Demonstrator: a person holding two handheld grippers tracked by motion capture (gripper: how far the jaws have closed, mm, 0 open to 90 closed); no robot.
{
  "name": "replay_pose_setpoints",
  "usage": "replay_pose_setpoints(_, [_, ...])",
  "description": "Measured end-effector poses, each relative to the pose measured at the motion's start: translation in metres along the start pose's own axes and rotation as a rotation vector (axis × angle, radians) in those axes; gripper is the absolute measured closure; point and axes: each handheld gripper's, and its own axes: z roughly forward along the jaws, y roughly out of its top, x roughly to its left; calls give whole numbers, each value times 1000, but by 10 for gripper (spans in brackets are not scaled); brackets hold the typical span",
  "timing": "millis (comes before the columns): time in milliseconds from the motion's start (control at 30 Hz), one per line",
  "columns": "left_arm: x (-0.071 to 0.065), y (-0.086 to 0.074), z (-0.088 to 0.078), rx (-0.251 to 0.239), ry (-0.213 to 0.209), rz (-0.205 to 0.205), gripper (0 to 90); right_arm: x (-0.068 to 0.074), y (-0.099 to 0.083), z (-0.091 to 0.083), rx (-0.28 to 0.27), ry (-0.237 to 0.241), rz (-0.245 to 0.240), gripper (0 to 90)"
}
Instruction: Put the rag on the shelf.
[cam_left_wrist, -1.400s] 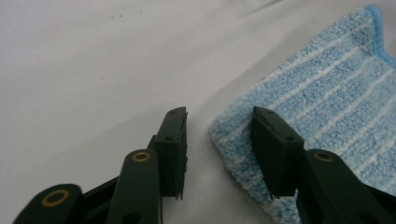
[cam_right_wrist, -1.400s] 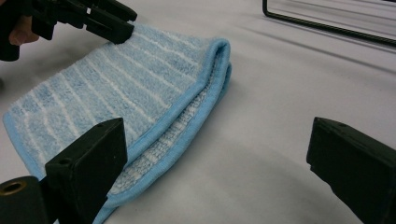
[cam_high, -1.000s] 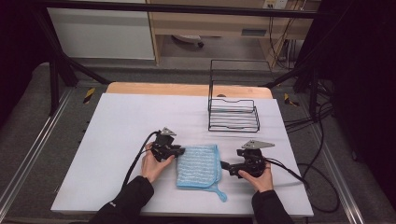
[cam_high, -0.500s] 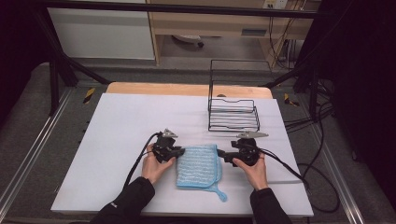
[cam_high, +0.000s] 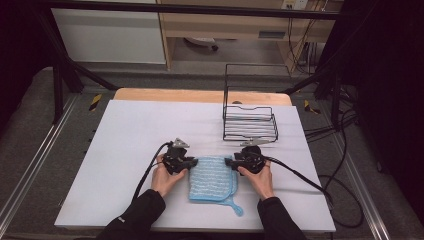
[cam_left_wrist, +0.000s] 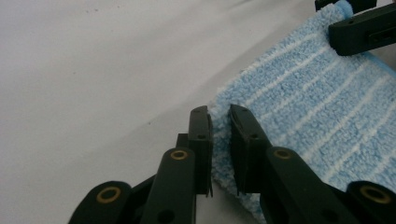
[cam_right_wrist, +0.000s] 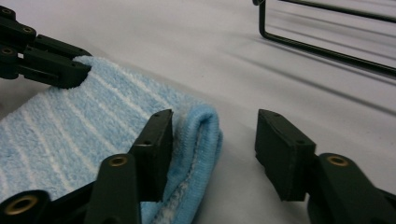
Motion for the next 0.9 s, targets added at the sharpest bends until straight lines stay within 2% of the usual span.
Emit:
replay_pose_setpoints(233, [1, -1, 0, -6, -5, 2, 787, 1, -2, 1, 32, 46, 21, 645])
replay_pose_setpoints(767, [5, -1, 0, -11, -35, -22, 807, 1, -1, 2, 49, 85, 67, 790])
replay_pose_setpoints(900, [5, -1, -1, -15, -37, -14, 824, 1, 0, 1, 47, 87, 79, 807])
